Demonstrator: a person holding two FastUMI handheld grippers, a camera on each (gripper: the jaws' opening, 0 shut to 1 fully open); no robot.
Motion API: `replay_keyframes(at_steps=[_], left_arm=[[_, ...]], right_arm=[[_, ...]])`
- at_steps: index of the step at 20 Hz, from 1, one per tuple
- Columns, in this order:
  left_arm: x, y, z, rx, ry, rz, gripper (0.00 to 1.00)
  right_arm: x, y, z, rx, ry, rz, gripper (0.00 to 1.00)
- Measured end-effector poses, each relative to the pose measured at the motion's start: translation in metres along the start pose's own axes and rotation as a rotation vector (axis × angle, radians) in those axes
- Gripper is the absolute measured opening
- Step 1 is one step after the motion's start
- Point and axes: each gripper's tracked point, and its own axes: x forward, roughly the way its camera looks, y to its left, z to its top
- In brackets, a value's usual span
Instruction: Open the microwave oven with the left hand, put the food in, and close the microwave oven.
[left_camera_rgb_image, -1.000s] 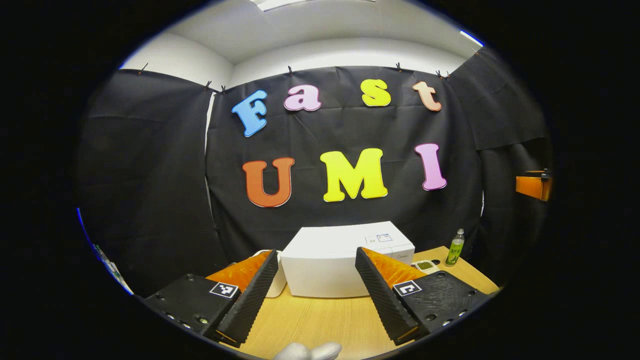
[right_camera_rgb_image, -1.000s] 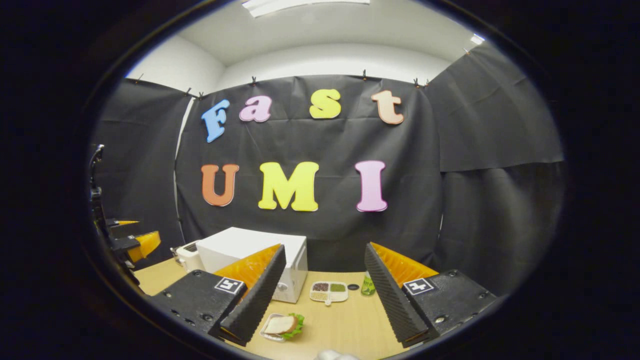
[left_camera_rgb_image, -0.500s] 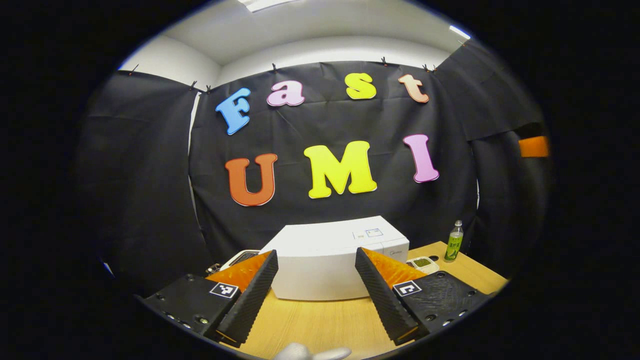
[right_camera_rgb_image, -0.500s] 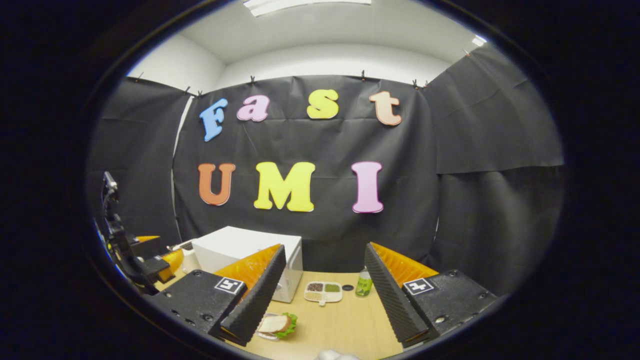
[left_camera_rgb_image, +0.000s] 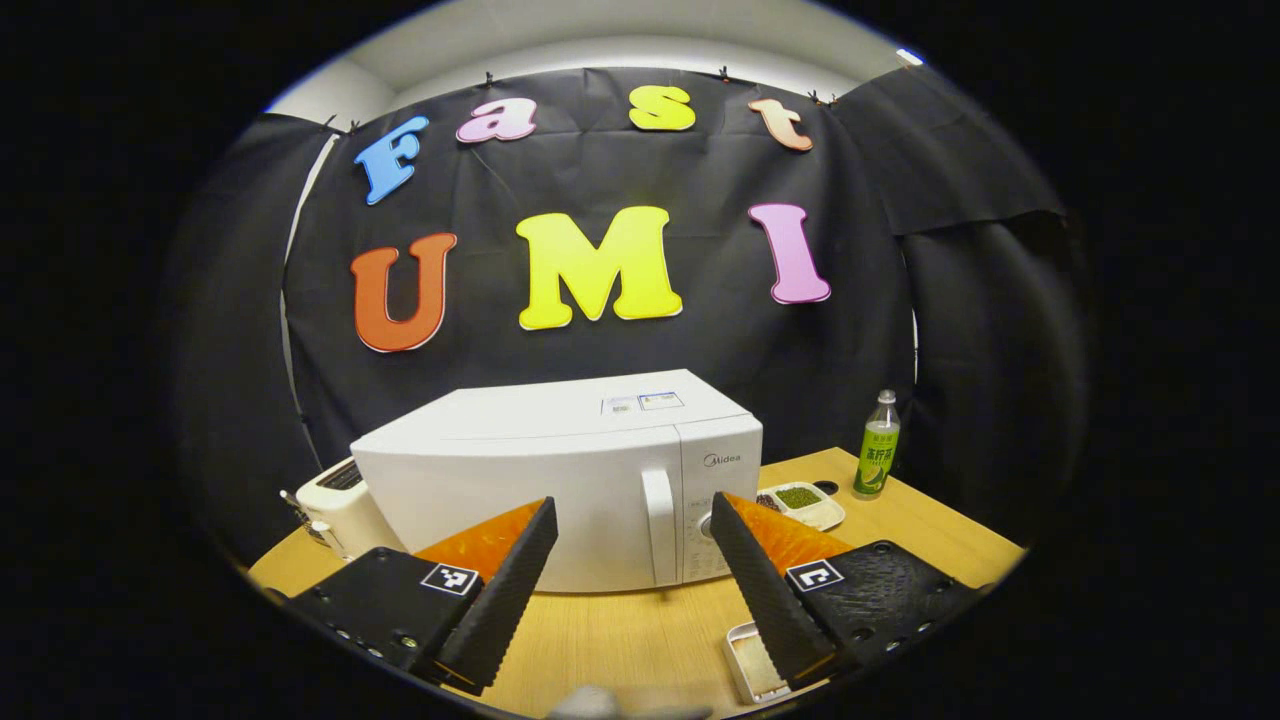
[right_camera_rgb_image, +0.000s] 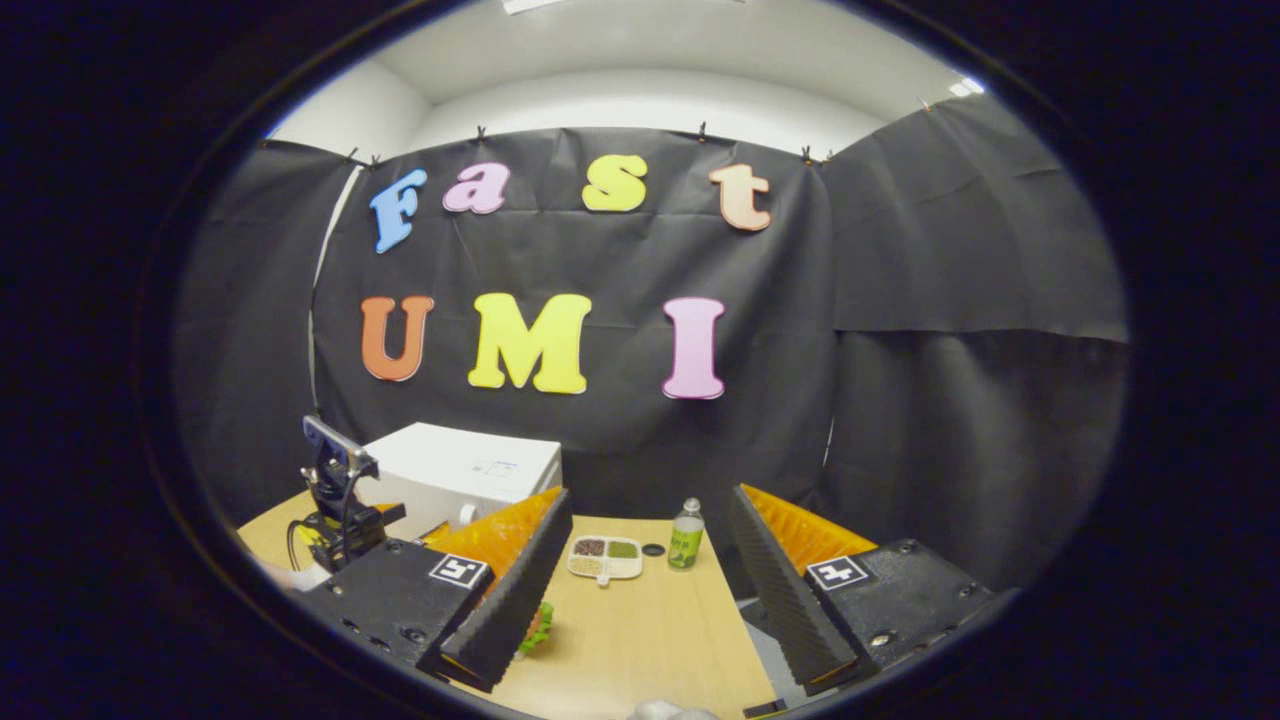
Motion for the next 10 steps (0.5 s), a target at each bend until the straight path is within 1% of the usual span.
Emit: replay_keyframes(at_steps=[1,3,4,5,6,7,8,9,10], left_arm=[[0.013,-0.002,-0.010,-0.006,0.019,0.001,0.94],[0.037,-0.008,-0.024,-0.017,0.035,0.000,0.93],[0.048,-0.009,-0.031,-0.018,0.049,0.000,0.91],[0.056,-0.011,-0.037,-0.017,0.053,0.002,0.88],[0.065,-0.012,-0.041,-0.020,0.057,0.000,0.86],[0.073,-0.014,-0.045,-0.029,0.065,-0.010,0.79],[0.078,-0.016,-0.048,-0.041,0.067,-0.018,0.76],[0.082,-0.015,-0.049,-0.045,0.064,-0.014,0.71],[0.084,-0.018,-0.051,-0.043,0.070,-0.031,0.68]], right_arm=[[0.001,-0.003,-0.003,-0.009,0.015,-0.011,0.96],[0.004,-0.007,-0.011,-0.023,0.047,-0.030,0.96],[0.003,-0.010,-0.014,-0.029,0.061,-0.040,1.00],[0.004,-0.010,-0.016,-0.035,0.071,-0.042,1.00],[0.005,-0.010,-0.019,-0.041,0.082,-0.047,0.96],[0.007,-0.011,-0.020,-0.046,0.088,-0.048,1.00],[0.007,-0.010,-0.020,-0.050,0.090,-0.049,1.00],[0.007,-0.009,-0.019,-0.055,0.090,-0.050,1.00],[0.007,-0.009,-0.019,-0.056,0.087,-0.048,1.00]])
